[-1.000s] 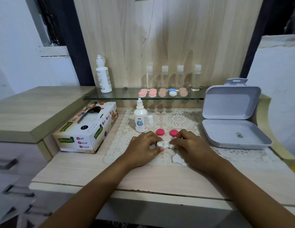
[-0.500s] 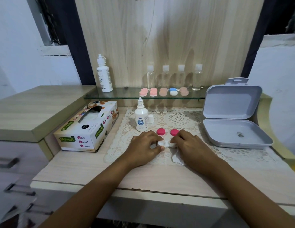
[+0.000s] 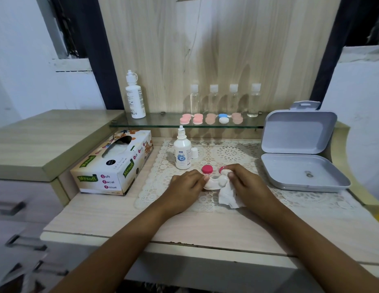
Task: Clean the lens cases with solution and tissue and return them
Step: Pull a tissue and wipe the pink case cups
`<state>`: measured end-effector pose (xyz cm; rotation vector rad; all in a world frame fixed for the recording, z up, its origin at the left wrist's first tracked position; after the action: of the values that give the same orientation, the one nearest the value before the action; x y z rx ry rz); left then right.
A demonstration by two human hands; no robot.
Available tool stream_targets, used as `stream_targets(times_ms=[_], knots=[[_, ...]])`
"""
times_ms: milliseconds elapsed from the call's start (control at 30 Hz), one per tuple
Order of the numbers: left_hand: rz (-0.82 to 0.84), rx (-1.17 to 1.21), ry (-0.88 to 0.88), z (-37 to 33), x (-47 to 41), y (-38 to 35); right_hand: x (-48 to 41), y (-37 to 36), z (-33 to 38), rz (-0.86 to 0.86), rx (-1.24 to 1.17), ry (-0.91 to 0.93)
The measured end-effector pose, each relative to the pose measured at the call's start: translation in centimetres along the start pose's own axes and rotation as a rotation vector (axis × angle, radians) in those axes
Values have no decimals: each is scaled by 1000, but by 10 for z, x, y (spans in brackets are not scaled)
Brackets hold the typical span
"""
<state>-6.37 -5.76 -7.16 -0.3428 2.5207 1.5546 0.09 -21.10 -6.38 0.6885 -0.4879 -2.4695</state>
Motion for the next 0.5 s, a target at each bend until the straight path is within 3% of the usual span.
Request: stream_targets(times_ms=[100, 333, 500], knots=[[-26, 132, 67, 3, 1, 2, 2, -1, 6, 44, -44, -5], [-39, 192, 96, 6, 1, 1, 2, 1, 9, 33, -117, -34], [-41, 343, -11, -1, 5, 6, 0, 5, 9, -2, -282, -64]])
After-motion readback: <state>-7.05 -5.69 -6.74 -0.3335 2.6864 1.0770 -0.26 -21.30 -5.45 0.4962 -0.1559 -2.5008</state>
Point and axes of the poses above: each hand's wrist, its own x-axis away from the middle knuckle, its own y-axis out of the back of the hand, z = x × y, the point moved 4 cm from there along -x, towards the middle knuckle, and after that the axes turned 10 degrees about -x, right-handed, at the moved point
